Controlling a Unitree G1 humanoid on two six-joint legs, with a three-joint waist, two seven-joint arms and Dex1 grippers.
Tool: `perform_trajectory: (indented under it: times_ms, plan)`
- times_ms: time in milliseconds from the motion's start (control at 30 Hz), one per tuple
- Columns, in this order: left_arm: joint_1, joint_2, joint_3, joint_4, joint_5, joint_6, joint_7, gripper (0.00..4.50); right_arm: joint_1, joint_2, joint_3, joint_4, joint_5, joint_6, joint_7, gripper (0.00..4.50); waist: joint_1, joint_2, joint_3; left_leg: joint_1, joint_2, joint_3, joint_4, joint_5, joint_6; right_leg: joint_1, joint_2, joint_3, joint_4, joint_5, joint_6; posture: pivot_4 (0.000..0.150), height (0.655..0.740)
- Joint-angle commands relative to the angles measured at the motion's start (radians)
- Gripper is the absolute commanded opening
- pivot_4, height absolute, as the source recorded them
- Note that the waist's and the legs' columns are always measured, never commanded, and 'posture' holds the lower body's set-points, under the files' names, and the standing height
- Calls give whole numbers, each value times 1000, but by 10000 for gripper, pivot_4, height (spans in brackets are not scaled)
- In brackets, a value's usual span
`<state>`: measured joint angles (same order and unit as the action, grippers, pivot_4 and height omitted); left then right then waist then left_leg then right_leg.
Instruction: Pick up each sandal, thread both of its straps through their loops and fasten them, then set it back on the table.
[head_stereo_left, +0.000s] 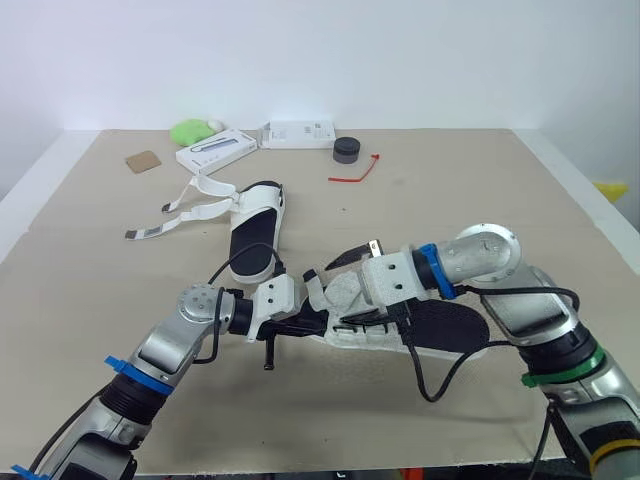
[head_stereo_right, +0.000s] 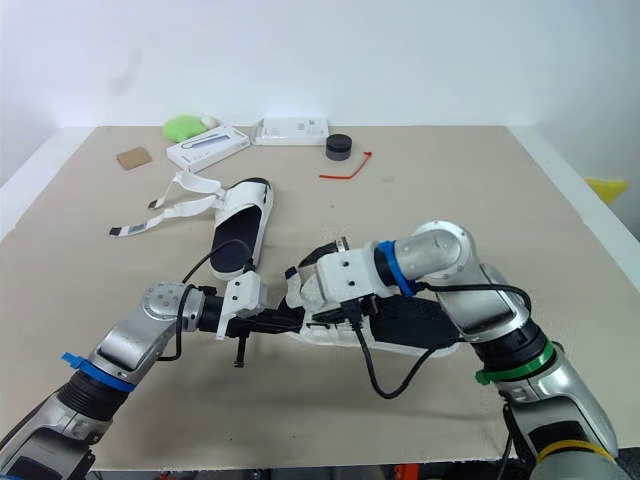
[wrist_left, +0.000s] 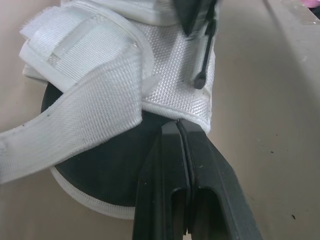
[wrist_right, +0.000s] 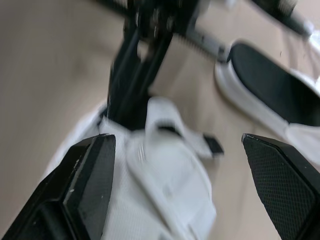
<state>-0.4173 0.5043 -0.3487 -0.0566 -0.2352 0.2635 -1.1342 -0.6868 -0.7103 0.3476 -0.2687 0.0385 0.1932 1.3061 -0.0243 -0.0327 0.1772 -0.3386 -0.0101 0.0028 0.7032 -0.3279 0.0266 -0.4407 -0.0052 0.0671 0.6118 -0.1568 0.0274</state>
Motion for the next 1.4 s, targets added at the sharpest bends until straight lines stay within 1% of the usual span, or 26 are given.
perform_trajectory:
  times_ms: [33,167,433,533,700,833,1033,1267,1300,1367,1400]
  plan:
    - [29,11,-22,27,33,22,7,0,-50,30,-36,-61,69,104,-19,43890,0,0,0,0,0,0,0,0,0,0,0,0,0,0,0,1500,7400]
    - [27,11,-22,28,33,22,7,0,-41,39,-56,-37,105,196,-52,43890,0,0,0,0,0,-1,0,0,0,0,0,-1,0,0,-1,1500,7400]
    - [26,11,-22,31,32,23,7,0,-16,-21,8,84,-30,-83,-50,43890,0,0,0,0,0,0,0,0,0,0,-1,-2,0,0,-1,1500,7400]
    - [26,11,-21,31,32,24,8,0,-1,-40,24,109,-73,-158,-41,43890,0,0,0,0,0,0,0,0,0,0,-1,-2,0,0,-1,1500,7400]
    - [27,11,-22,31,32,24,7,0,-6,-37,36,136,-112,-227,-46,43890,0,0,0,0,0,0,0,0,0,0,-1,-2,0,0,0,1500,7400]
    - [28,8,-24,32,31,23,9,0,-16,-19,40,149,-128,-236,-54,43890,0,0,0,0,0,0,0,0,0,0,-1,-2,0,0,-1,1500,7400]
    - [30,7,-25,31,32,23,10,0,-38,25,23,140,-104,-117,-57,43890,0,0,0,0,0,0,0,0,0,0,-1,-2,0,0,-1,1500,7400]
    - [33,5,-25,28,32,22,14,0,-32,13,40,135,-127,-79,-33,43890,0,0,0,0,0,0,0,0,0,0,-2,-2,0,0,-1,1500,7400]
    - [34,5,-25,27,32,22,13,0,-31,3,46,136,-133,-85,-20,41802,0,0,0,0,0,0,0,0,0,0,-2,-2,0,0,-1,1500,7400]
    - [36,6,-26,28,33,21,13,0,-29,-14,56,133,-141,-95,2,35799,0,0,0,0,0,0,0,0,0,0,-2,-2,0,0,-1,1500,7400]
    - [36,5,-27,28,33,21,13,0,-28,-17,58,133,-143,-96,4,31791,0,0,0,0,0,0,0,0,0,0,-2,-2,0,0,-1,1500,7400]
